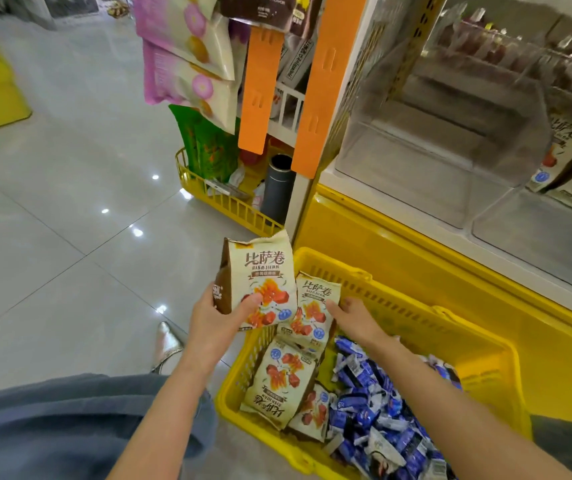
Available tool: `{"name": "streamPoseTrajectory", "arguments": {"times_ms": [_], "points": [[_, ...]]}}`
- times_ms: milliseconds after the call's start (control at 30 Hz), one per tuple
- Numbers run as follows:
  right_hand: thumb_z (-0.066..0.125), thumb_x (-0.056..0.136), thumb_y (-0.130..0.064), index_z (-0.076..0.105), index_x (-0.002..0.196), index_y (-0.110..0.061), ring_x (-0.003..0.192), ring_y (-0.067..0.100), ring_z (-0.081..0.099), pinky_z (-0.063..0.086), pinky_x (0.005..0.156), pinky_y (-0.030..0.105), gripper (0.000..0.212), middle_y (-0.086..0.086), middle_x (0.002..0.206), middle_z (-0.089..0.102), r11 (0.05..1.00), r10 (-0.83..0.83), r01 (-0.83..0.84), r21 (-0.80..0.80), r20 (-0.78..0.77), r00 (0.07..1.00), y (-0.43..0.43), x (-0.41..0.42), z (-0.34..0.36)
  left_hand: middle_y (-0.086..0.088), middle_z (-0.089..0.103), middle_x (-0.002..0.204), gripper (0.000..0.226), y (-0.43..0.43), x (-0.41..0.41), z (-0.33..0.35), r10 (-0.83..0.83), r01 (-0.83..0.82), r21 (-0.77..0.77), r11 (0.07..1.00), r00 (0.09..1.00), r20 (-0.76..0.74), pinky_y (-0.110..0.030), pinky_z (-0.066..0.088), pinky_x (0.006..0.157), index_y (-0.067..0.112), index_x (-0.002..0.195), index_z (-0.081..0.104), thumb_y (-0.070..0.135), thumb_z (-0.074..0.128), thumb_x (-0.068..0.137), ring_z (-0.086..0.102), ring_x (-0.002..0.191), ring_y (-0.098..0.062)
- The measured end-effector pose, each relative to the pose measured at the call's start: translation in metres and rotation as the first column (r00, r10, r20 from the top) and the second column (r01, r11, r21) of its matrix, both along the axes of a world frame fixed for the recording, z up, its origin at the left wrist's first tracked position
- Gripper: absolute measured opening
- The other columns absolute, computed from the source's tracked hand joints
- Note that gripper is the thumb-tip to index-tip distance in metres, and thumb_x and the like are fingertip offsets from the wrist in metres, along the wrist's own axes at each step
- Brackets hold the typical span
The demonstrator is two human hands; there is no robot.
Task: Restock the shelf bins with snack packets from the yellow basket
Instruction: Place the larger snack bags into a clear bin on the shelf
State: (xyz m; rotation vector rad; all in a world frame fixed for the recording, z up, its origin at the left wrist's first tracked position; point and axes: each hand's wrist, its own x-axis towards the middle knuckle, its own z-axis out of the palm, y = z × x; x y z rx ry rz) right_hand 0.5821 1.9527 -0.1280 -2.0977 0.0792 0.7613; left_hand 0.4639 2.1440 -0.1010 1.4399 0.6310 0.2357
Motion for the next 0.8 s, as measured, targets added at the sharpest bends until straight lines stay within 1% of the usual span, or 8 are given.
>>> {"name": "streamPoseTrajectory", "arguments": {"times_ms": [67, 233, 333, 467, 600, 700, 767, 800], "points": [[0.055, 0.092, -0.031, 0.043, 0.129, 0.0, 0.114, 0.028, 0.058, 0.047, 0.097, 0.04, 0.05, 0.014, 0.129, 0.056, 0.987, -0.149, 0.153, 0.037, -0.093, 0.984, 0.01, -0.001, -0.016, 0.017, 0.065, 0.089, 0.028, 0.001, 0.0, -0.001, 0.013, -0.013, 0.004, 1.0, 1.0, -0.011, -0.006, 0.046, 0.052, 0.04, 0.091, 0.054, 0.031, 0.074, 0.074, 0.062, 0.079, 0.006], [0.071, 0.08, -0.036, 0.057, 0.118, 0.001, 0.105, 0.03, 0.062, 0.051, 0.087, 0.04, 0.054, 0.016, 0.118, 0.064, 0.939, -0.343, 0.344, -0.019, -0.147, 0.928, 0.024, 0.002, -0.029, 0.021, 0.064, 0.084, 0.029, -0.004, 0.002, -0.003, 0.036, -0.036, -0.015, 0.999, 0.999, -0.013, -0.004, 0.044, 0.05, 0.042, 0.091, 0.053, 0.03, 0.074, 0.074, 0.061, 0.075, 0.015], [0.073, 0.078, -0.031, 0.06, 0.112, 0.001, 0.087, 0.025, 0.066, 0.052, 0.065, 0.031, 0.048, 0.016, 0.111, 0.067, 0.926, -0.373, 0.377, -0.011, -0.166, 0.913, 0.026, 0.003, -0.029, 0.024, 0.066, 0.08, 0.03, -0.009, 0.005, -0.003, 0.043, -0.043, -0.037, 0.998, 0.999, -0.015, -0.004, 0.044, 0.049, 0.042, 0.092, 0.054, 0.03, 0.074, 0.074, 0.06, 0.076, 0.016], [0.076, 0.076, -0.028, 0.056, 0.114, -0.001, 0.08, 0.02, 0.064, 0.049, 0.059, 0.028, 0.051, 0.015, 0.108, 0.068, 0.915, -0.383, 0.404, 0.029, -0.259, 0.887, 0.023, -0.002, -0.027, 0.038, 0.062, 0.074, 0.031, -0.019, 0.007, 0.004, -0.007, 0.007, -0.034, 0.999, 1.0, 0.019, -0.005, 0.044, 0.047, 0.044, 0.092, 0.052, 0.03, 0.073, 0.075, 0.059, 0.073, 0.019], [0.078, 0.073, -0.021, 0.051, 0.118, -0.005, 0.084, 0.019, 0.064, 0.048, 0.058, 0.025, 0.055, 0.012, 0.11, 0.066, 0.931, -0.308, 0.347, 0.116, -0.262, 0.915, 0.016, -0.011, -0.023, 0.037, 0.064, 0.081, 0.03, -0.028, 0.009, 0.018, -0.058, 0.058, 0.009, 0.998, 0.997, 0.044, -0.006, 0.045, 0.05, 0.045, 0.094, 0.054, 0.035, 0.074, 0.073, 0.06, 0.08, 0.015], [0.079, 0.073, -0.022, 0.051, 0.097, -0.017, 0.078, 0.013, 0.064, 0.05, 0.058, 0.022, 0.037, 0.003, 0.099, 0.065, 0.925, -0.307, 0.337, 0.177, -0.176, 0.935, 0.005, -0.018, -0.012, 0.026, 0.067, 0.085, 0.031, -0.036, 0.014, 0.033, -0.094, 0.092, 0.047, 0.995, 0.994, 0.049, -0.008, 0.047, 0.051, 0.046, 0.096, 0.054, 0.038, 0.074, 0.072, 0.063, 0.08, 0.011], [0.08, 0.072, -0.026, 0.046, 0.093, -0.019, 0.076, 0.01, 0.063, 0.05, 0.057, 0.022, 0.041, -0.001, 0.092, 0.063, 0.907, -0.337, 0.358, 0.221, -0.126, 0.933, -0.007, -0.019, 0.005, 0.02, 0.068, 0.088, 0.031, -0.042, 0.02, 0.045, -0.107, 0.103, 0.065, 0.993, 0.992, 0.072, -0.009, 0.048, 0.05, 0.043, 0.096, 0.055, 0.038, 0.074, 0.072, 0.064, 0.078, 0.008], [0.081, 0.07, -0.027, 0.045, 0.096, -0.018, 0.081, 0.013, 0.064, 0.053, 0.064, 0.026, 0.045, -0.001, 0.095, 0.063, 0.901, -0.348, 0.362, 0.238, -0.101, 0.932, -0.016, -0.018, 0.014, 0.018, 0.068, 0.09, 0.031, -0.045, 0.024, 0.051, -0.116, 0.109, 0.077, 0.991, 0.989, 0.088, -0.009, 0.048, 0.051, 0.041, 0.096, 0.055, 0.039, 0.074, 0.072, 0.065, 0.078, 0.007]]}}
